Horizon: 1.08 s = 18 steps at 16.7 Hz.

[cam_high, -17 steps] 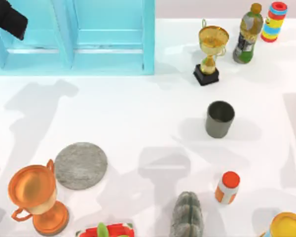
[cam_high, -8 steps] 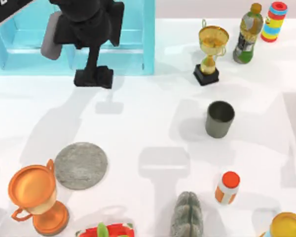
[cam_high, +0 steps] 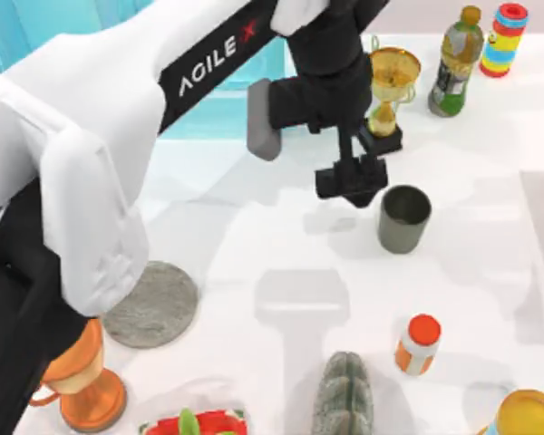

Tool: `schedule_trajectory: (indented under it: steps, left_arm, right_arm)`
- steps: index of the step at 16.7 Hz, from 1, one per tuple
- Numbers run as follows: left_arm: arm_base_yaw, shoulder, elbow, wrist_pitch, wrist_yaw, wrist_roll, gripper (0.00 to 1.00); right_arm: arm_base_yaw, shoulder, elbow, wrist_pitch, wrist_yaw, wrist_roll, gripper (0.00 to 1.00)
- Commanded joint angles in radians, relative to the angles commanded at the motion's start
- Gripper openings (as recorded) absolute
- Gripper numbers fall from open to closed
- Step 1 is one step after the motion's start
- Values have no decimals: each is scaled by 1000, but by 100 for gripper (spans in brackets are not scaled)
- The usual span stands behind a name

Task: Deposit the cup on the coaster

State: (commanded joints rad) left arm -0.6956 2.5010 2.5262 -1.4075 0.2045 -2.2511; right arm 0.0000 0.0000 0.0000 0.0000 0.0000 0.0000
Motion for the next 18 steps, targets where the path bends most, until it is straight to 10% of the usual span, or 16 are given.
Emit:
schedule_trajectory:
  steps: [11,18]
  left_arm:
    - [-70,65,123,-39,21,-75,100]
    - [-101,99,-89,222,17,-103,100]
  right_arm:
    - [0,0,0,0,0,0,100]
    - [0,0,0,0,0,0,100]
